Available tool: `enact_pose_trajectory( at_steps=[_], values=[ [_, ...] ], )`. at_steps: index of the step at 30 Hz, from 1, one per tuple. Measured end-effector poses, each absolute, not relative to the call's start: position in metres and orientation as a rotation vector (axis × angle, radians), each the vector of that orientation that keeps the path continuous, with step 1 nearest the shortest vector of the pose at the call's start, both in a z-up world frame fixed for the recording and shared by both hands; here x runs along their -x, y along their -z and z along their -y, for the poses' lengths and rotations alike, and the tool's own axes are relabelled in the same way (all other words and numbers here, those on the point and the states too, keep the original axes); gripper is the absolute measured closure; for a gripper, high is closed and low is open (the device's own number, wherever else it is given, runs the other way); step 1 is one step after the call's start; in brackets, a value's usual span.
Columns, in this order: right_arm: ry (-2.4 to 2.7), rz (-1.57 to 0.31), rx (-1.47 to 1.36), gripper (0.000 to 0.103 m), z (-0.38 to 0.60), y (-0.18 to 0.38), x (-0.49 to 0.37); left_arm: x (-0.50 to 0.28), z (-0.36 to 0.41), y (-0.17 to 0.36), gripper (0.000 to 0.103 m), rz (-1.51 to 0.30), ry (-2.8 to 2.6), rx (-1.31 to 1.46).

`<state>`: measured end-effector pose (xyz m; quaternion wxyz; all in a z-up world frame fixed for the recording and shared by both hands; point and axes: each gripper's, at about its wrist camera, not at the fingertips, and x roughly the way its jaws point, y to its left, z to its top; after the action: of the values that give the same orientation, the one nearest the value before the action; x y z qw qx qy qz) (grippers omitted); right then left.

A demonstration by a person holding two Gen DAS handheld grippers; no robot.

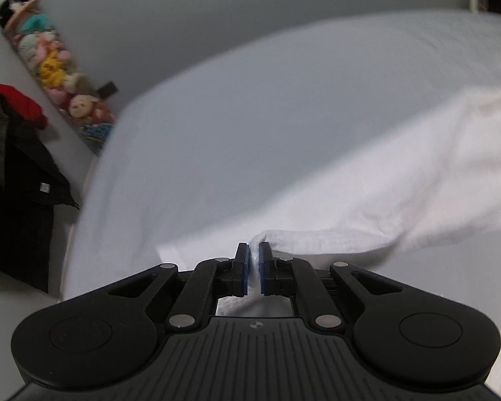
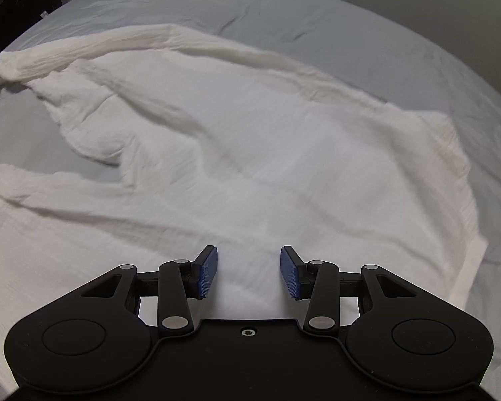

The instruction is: Fold clothes

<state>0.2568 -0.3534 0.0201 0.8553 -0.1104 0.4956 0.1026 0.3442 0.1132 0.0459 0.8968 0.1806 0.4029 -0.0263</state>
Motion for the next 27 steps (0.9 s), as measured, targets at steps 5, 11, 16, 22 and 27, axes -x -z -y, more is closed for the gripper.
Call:
enact_pose_trajectory(
  at_steps=[5, 11, 16, 22, 27],
  values=[
    [-0.178, -1.027, 0.24, 0.062, 0.368, -0.017, -0.275, -0.403, -0.119, -0.067, 0.098, -0.777, -0.046, -0.408],
    [-0.157, -1.01, 0.22, 0.063, 0.387, -0.008, -0.291, -0.463, -0.115, -0.063, 0.098, -0.741, -0.135, -0.465],
    [-0.109, -1.002, 0.148, 0.062, 0.418, -0.002, -0.304, -0.499, -0.105, -0.03, 0.078, -0.748, -0.214, -0.438],
    [-0.051, -0.926, 0.144, 0.063, 0.463, -0.02, -0.312, -0.489, -0.097, -0.019, 0.055, -0.713, -0.256, -0.413],
    [0.05, -0.845, 0.095, 0.062, 0.509, -0.038, -0.32, -0.455, -0.085, -0.02, 0.055, -0.725, -0.151, -0.405]
  ],
)
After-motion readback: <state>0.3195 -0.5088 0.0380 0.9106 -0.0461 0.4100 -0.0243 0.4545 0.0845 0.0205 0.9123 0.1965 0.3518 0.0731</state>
